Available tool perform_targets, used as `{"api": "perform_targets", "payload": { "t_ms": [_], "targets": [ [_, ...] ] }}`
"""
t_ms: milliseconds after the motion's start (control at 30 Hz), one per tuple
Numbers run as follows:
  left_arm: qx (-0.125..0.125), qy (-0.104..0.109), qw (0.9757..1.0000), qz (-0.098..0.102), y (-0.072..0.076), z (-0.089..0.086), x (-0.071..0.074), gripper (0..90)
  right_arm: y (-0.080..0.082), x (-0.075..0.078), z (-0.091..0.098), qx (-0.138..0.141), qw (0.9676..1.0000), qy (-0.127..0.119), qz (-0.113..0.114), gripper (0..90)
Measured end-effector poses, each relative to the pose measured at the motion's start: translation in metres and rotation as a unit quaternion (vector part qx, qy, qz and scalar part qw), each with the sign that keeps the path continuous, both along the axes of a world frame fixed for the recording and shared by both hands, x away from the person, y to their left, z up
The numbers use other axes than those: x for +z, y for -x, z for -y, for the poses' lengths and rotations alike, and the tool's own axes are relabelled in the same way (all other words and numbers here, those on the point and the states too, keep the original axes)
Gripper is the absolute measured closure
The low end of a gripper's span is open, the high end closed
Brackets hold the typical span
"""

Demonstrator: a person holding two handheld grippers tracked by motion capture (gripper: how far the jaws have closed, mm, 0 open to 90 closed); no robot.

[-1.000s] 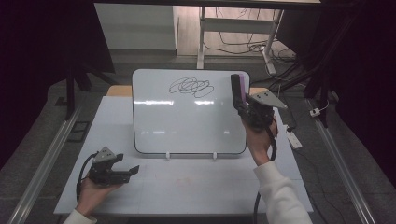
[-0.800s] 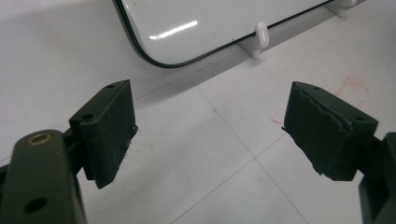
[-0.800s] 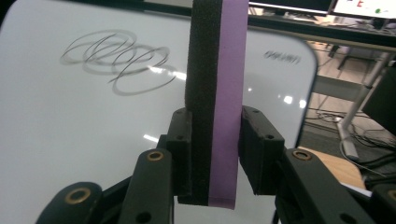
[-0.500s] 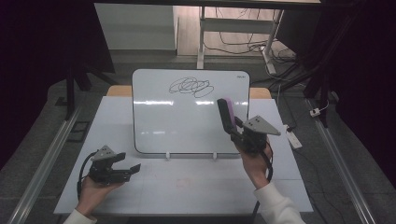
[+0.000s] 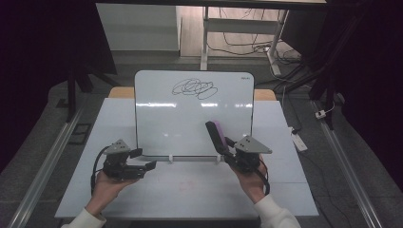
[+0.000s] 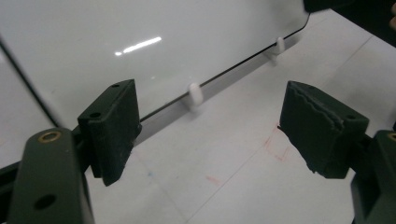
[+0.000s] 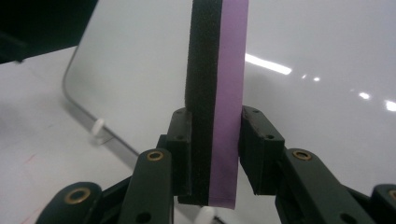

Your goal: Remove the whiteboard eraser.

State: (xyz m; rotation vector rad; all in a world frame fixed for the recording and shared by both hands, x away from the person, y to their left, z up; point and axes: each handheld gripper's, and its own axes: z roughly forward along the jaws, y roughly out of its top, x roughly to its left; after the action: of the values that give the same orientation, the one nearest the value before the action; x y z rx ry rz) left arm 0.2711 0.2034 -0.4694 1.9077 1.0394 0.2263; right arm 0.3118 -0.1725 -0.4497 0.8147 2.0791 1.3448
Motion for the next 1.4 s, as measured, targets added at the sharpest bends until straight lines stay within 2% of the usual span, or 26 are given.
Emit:
{"api": "perform_targets", "payload": {
  "t_ms": [167,200,367,533,600,833,900,1033,1267,1400],
  "targets": [
    [-0.017,0.003,0.9999,-0.003,-0.006,0.013,0.006,21.3,0.006,-0.01,-0.008,0.024,0.9996,0.013,-0.004,66.0],
    [-0.023,0.002,0.9997,-0.003,-0.01,0.019,0.009,21.5,0.007,-0.012,-0.01,0.029,0.9995,0.014,-0.005,66.0],
    [-0.035,0.007,0.9993,-0.006,-0.019,0.032,0.016,22.0,0.01,-0.016,-0.014,0.041,0.9989,0.019,-0.007,66.0],
    [-0.056,0.017,0.9982,-0.013,-0.029,0.049,0.022,22.6,0.017,-0.02,-0.021,0.056,0.9976,0.039,0.004,66.0],
    [-0.064,0.018,0.9976,-0.016,-0.034,0.058,0.025,22.6,0.018,-0.022,-0.022,0.061,0.9972,0.042,0.003,66.0],
    [-0.078,0.031,0.9961,-0.029,-0.047,0.071,0.027,22.9,0.02,-0.028,-0.028,0.077,0.9955,0.055,0.001,66.0],
    [-0.08,0.034,0.9958,-0.031,-0.048,0.073,0.027,23.2,0.021,-0.029,-0.03,0.083,0.9947,0.061,0.005,66.0],
    [-0.096,0.043,0.9936,-0.042,-0.054,0.08,0.025,24.7,0.024,-0.031,-0.034,0.095,0.9925,0.076,0.013,66.0],
    [-0.108,0.043,0.9918,-0.053,-0.057,0.083,0.023,26.3,0.029,-0.033,-0.038,0.114,0.9884,0.095,0.032,66.0],
    [-0.124,0.041,0.9889,-0.071,-0.06,0.083,0.018,28.8,0.031,-0.034,-0.039,0.129,0.9849,0.105,0.047,66.0]
  ]
}}
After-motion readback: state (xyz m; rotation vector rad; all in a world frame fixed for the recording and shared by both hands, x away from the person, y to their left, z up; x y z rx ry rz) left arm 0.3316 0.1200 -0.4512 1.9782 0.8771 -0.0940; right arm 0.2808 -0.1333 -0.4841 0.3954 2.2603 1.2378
